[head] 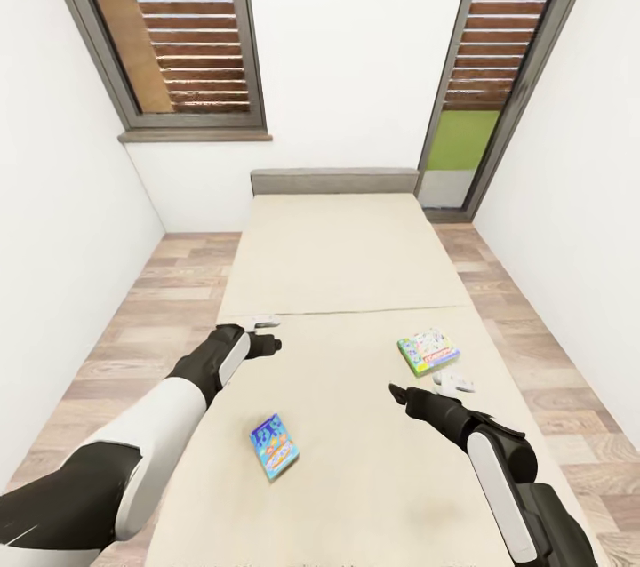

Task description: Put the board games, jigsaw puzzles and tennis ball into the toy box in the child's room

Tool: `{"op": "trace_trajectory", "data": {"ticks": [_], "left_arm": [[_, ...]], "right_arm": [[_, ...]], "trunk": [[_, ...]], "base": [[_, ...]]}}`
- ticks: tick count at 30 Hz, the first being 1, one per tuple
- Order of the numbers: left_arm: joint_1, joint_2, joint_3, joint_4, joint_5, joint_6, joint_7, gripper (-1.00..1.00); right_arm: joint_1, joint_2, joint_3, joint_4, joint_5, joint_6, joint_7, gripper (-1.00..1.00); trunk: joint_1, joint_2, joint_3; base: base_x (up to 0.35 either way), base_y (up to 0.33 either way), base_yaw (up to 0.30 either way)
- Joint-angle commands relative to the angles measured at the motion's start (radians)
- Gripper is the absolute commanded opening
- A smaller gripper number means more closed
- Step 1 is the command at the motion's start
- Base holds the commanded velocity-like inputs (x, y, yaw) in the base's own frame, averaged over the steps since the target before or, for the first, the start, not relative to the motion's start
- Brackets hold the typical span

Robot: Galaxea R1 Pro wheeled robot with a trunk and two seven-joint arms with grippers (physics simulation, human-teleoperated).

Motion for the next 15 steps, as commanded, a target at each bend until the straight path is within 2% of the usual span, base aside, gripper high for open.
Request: {"op": "trace_trajectory", "data": {"ticks": [1,5,15], "left_arm": [[-0.003,-0.009,-0.007,0.0,0.009,0.003,0.01,1.0],[-0.007,-0.022,-0.007,0.003,0.007,0.0,0.01,1.0],[-0.009,-0.027,-0.009,0.005,0.006,-0.002,0.01,1.0]], "right_arm": [[-0.001,-0.001,0.002,-0.001,-0.009,0.004,-0.008,1.0],[-0.001,-0.001,0.001,-0.001,-0.008,0.004,-0.009,1.0],[-0.001,-0.003,0.001,-0.001,-0.007,0.003,-0.01,1.0]], "trunk": [[0.0,-0.002,-0.003],[0.0,-0.002,-0.01],[0.0,-0.002,-0.026]], "base": [[0.0,0.0,0.0],[0.0,0.0,0.0],[0.0,0.0,0.0]]}}
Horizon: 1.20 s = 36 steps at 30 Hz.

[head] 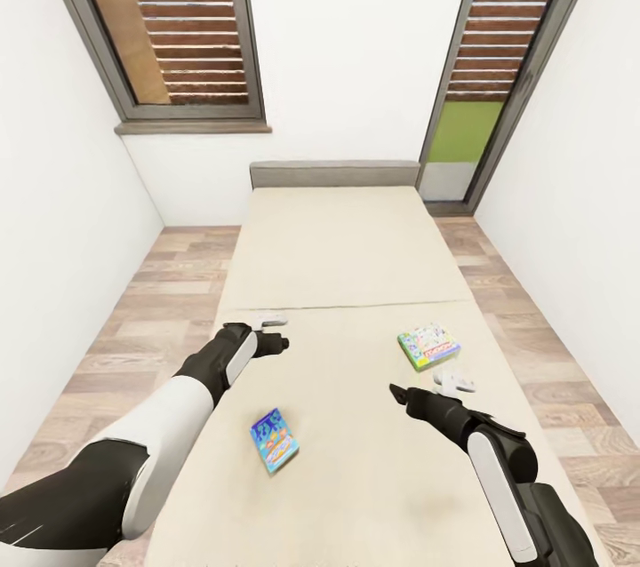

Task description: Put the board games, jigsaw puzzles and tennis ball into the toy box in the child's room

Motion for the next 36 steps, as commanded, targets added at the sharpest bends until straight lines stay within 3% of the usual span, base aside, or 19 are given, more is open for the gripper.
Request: {"op": "trace_trajectory", "data": {"ticks": [1,17,22,25,29,30,31,32,33,34,36], "left_arm": [[-0.001,0.0,-0.007,-0.002,0.011,0.004,0.009,1.0],[-0.001,-0.011,-0.008,-0.002,0.014,0.004,0.093,1.0],[-0.001,-0.013,-0.009,-0.002,0.014,0.004,0.096,1.0],[-0.001,-0.013,-0.009,-0.002,0.014,0.004,0.096,1.0],[-0.001,-0.013,-0.009,-0.002,0.014,0.004,0.097,1.0],[-0.001,-0.013,-0.009,-0.002,0.014,0.004,0.097,1.0],[-0.001,-0.013,-0.009,-0.002,0.014,0.004,0.097,1.0],[-0.001,-0.013,-0.009,-0.002,0.014,0.003,0.097,1.0],[-0.001,-0.013,-0.009,-0.002,0.014,0.003,0.097,1.0],[-0.001,-0.013,-0.009,-0.002,0.014,0.003,0.097,1.0],[-0.001,-0.014,-0.009,-0.002,0.014,0.003,0.097,1.0]], "right_arm": [[-0.001,-0.001,0.002,-0.002,-0.009,0.004,-0.008,1.0],[-0.002,-0.003,0.0,-0.006,-0.014,0.013,-0.006,1.0],[-0.001,-0.003,-0.002,-0.021,-0.021,0.064,0.008,1.0],[-0.002,-0.003,-0.01,-0.026,-0.023,0.096,0.058,1.0],[-0.002,-0.007,-0.043,-0.028,-0.024,0.133,0.232,1.0],[-0.002,-0.015,-0.072,-0.028,-0.024,0.146,0.338,1.0],[-0.001,-0.022,-0.088,-0.028,-0.024,0.152,0.397,1.0],[0.0,-0.037,-0.123,-0.028,-0.024,0.159,0.518,1.0],[0.001,-0.045,-0.139,-0.027,-0.023,0.161,0.577,1.0],[0.003,-0.059,-0.168,-0.026,-0.019,0.162,0.689,1.0],[0.004,-0.072,-0.201,-0.025,-0.013,0.161,0.82,1.0]], "trunk": [[0.0,-0.002,-0.003],[0.0,-0.002,-0.03],[0.0,-0.002,-0.038],[0.0,-0.002,-0.043],[0.0,-0.002,-0.049],[0.0,-0.002,-0.051],[0.0,-0.002,-0.052],[0.0,-0.002,-0.054],[0.0,-0.002,-0.056],[0.0,-0.002,-0.057],[0.0,-0.002,-0.06]], "base": [[0.0,0.0,0.0],[0.0,0.0,0.0],[0.0,0.0,0.0],[0.0,0.0,0.0],[0.0,0.0,0.0],[0.0,0.0,0.0],[0.0,0.0,0.0],[0.0,0.0,0.0],[0.0,0.0,0.0],[0.0,0.0,0.0],[0.0,0.0,0.0]]}}
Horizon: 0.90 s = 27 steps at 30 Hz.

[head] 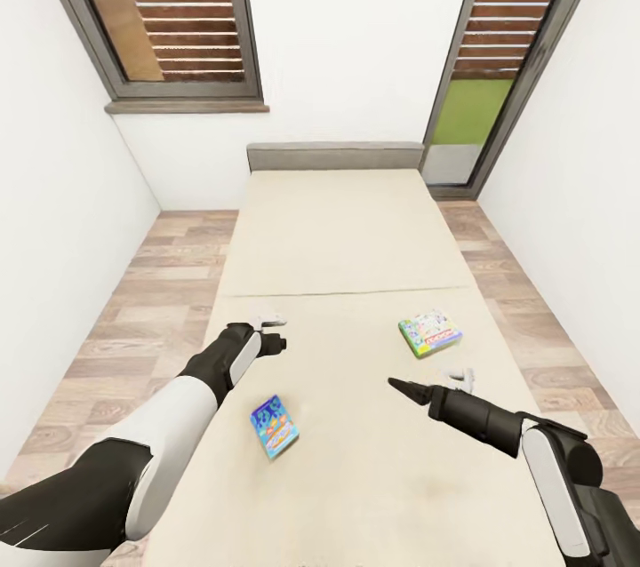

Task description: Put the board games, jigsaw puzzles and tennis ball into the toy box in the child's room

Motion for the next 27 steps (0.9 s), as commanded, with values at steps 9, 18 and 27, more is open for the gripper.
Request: {"op": "trace_trajectory", "data": {"ticks": [9,18,27], "left_arm": [[-0.001,-0.003,-0.007,-0.001,0.011,0.004,0.007,1.0],[-0.001,-0.003,-0.008,-0.001,0.011,0.004,0.007,1.0],[-0.001,-0.002,-0.006,-0.001,0.012,0.004,0.007,1.0]], "right_arm": [[0.002,-0.01,-0.041,0.007,0.008,0.002,0.118,1.0],[0.003,-0.01,-0.043,0.01,0.009,0.001,0.104,1.0],[0.003,-0.008,-0.045,0.012,0.009,0.001,0.102,1.0]], "trunk": [[0.0,-0.002,-0.016],[0.0,-0.002,-0.031],[0.0,-0.002,-0.046]], "base": [[0.0,0.0,0.0],[0.0,0.0,0.0],[0.0,0.0,0.0]]}}
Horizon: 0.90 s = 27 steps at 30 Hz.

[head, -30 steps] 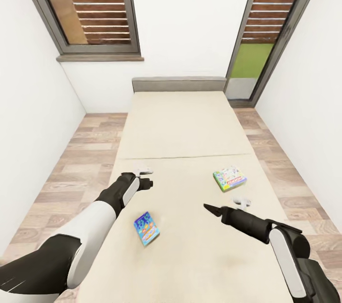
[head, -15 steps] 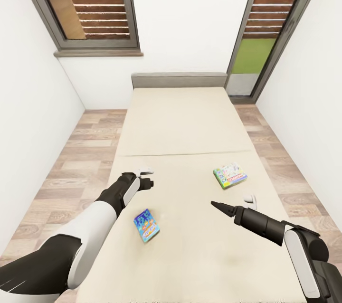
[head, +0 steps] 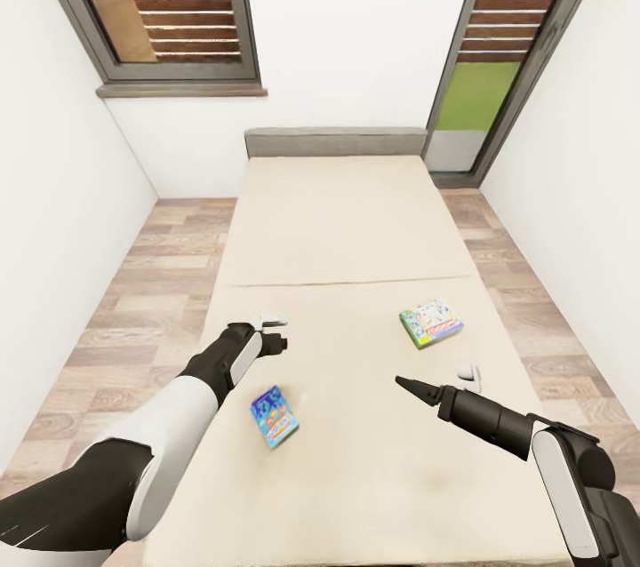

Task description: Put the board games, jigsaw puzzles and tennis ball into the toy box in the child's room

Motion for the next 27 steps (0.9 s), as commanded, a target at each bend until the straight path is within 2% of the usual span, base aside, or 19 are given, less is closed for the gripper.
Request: {"op": "trace_trajectory", "data": {"ticks": [1,17,22,27], "left_arm": [[0.0,0.001,-0.007,-0.001,0.011,0.004,0.008,1.0],[0.0,0.003,-0.005,-0.001,0.011,0.026,0.008,1.0],[0.0,0.009,-0.004,-0.002,0.013,0.106,0.001,1.0],[0.0,0.01,-0.004,-0.003,0.014,0.142,-0.005,1.0]], "right_arm": [[-0.001,0.0,-0.001,0.0,0.0,0.005,0.003,1.0],[-0.001,0.002,0.003,0.0,0.0,0.005,-0.035,1.0],[-0.001,0.002,0.003,0.0,0.0,0.005,-0.036,1.0],[-0.001,0.002,0.003,0.0,0.0,0.005,-0.037,1.0]], "trunk": [[0.0,-0.002,-0.003],[0.0,-0.002,-0.029],[0.0,-0.002,-0.037],[0.0,-0.002,-0.046]], "base": [[0.0,0.0,0.0],[0.0,0.0,0.0],[0.0,0.0,0.0],[0.0,0.0,0.0]]}}
